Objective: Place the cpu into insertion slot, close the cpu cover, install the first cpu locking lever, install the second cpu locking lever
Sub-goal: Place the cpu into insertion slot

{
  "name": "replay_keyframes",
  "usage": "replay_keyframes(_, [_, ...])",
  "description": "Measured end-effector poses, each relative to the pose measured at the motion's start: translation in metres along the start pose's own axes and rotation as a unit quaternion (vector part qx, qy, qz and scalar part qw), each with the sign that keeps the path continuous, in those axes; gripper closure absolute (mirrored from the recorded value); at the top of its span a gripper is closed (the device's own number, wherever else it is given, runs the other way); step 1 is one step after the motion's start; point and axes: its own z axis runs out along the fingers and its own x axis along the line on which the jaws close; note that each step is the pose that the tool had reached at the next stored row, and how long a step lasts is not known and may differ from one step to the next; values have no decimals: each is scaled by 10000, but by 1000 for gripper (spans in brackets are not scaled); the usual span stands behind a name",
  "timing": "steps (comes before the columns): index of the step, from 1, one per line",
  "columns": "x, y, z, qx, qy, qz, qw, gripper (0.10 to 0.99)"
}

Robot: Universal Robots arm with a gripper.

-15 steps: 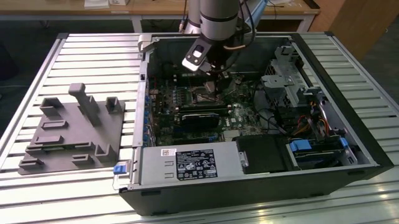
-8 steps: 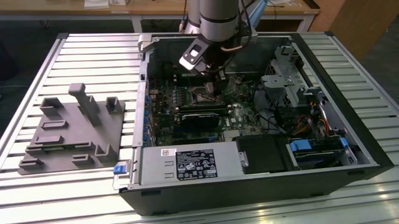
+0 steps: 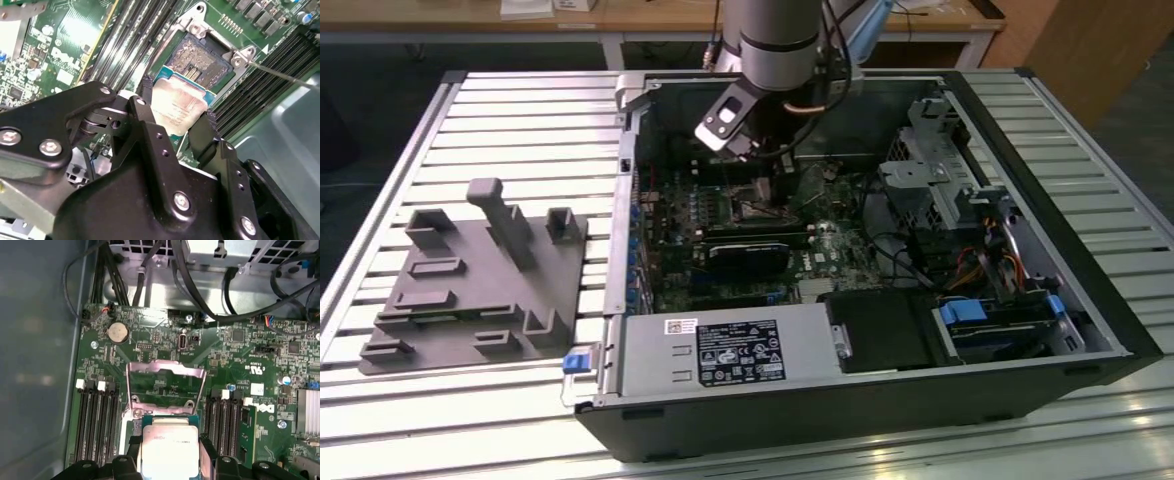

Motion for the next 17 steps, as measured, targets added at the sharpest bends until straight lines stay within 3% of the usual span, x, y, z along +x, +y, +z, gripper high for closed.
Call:
replay_keyframes(5, [9, -57, 29, -13, -1, 1, 10000, 545])
replay_keyframes(17, [35, -97, 99, -17, -16, 174, 9998, 545])
